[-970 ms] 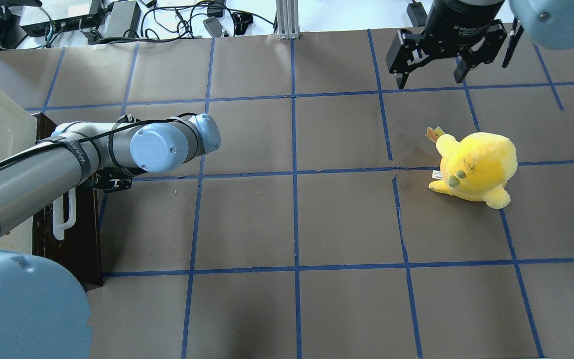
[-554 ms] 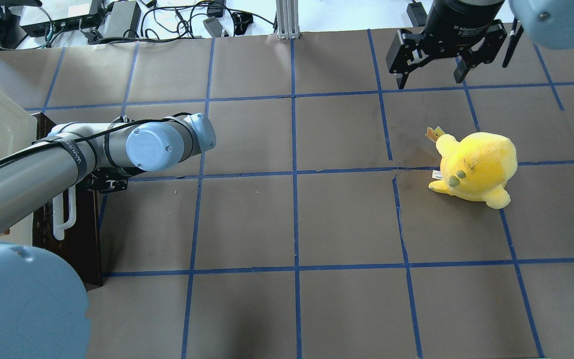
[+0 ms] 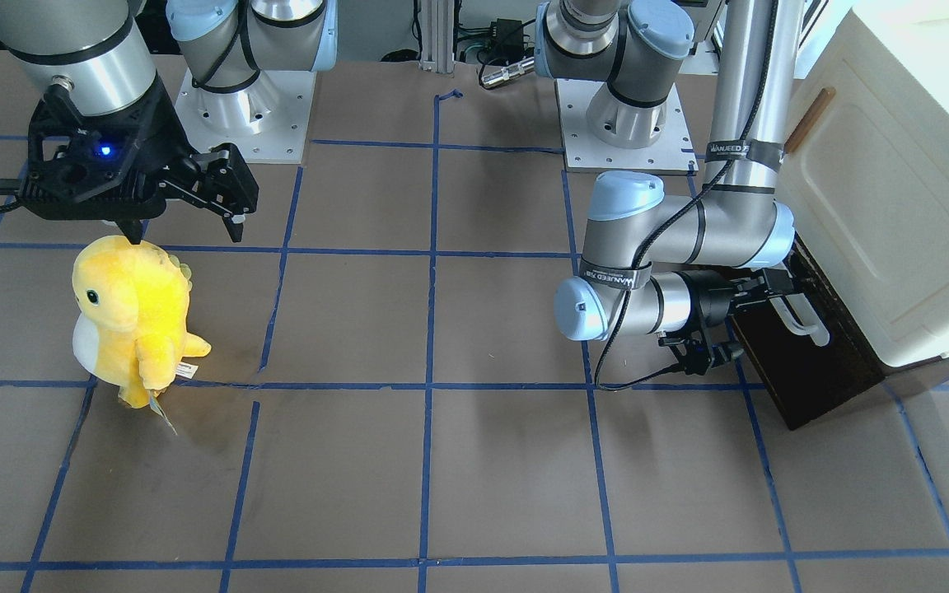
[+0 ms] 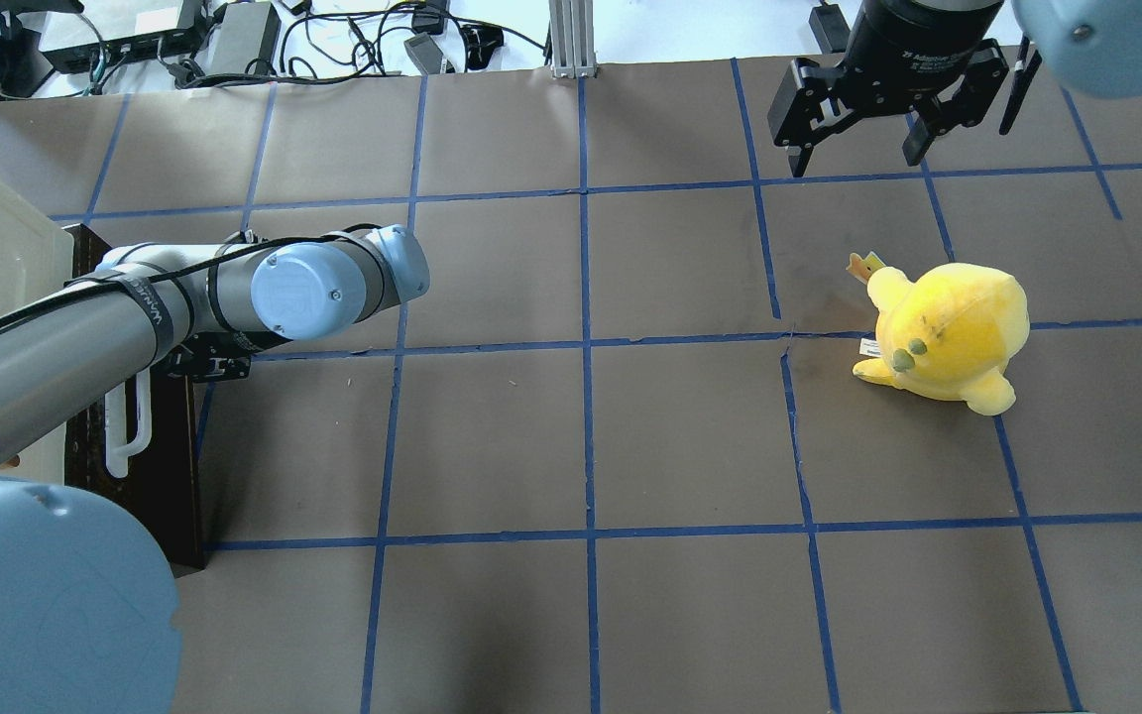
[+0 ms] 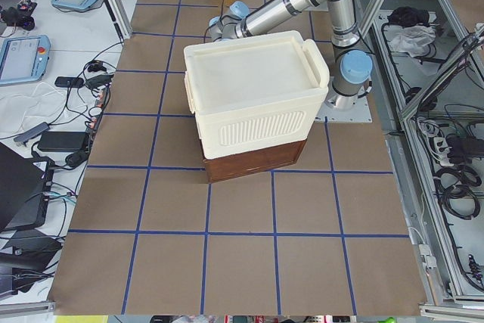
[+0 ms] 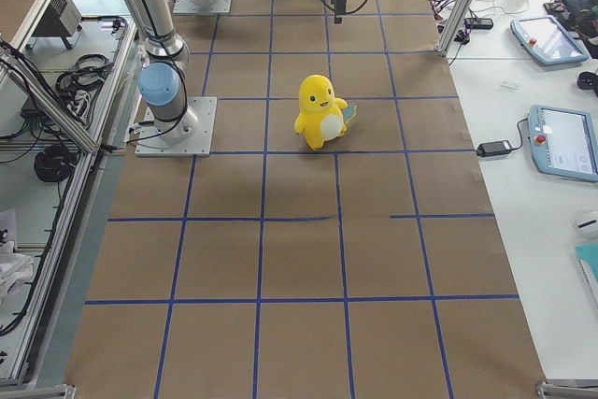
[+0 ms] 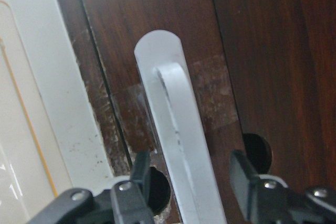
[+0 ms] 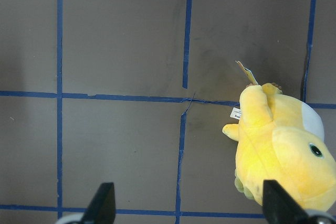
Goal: Pull drawer sideways
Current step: 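Hold the handle with the left gripper, settling the grip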
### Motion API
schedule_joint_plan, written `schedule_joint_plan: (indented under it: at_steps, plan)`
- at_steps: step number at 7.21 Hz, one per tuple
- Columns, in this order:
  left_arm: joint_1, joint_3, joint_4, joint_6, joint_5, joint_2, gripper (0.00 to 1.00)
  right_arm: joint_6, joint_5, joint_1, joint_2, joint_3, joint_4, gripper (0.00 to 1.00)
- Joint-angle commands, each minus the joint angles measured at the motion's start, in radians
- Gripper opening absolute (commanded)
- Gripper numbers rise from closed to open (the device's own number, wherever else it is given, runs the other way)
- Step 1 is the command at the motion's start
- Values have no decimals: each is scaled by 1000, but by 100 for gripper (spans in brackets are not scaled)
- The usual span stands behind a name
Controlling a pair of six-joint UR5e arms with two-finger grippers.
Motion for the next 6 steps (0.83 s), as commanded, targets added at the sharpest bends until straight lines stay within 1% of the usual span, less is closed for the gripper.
schedule_joint_plan:
  at_steps: [1,3,6]
  plan:
    - [-8,7,1,14,-2,2,36,0,0,0,0,0,0,100]
    - [-9,21,0,14,-7,0,31,0,0,0,0,0,0,100]
    - [-14,21,0,6,-8,-1,31,0,0,0,0,0,0,100]
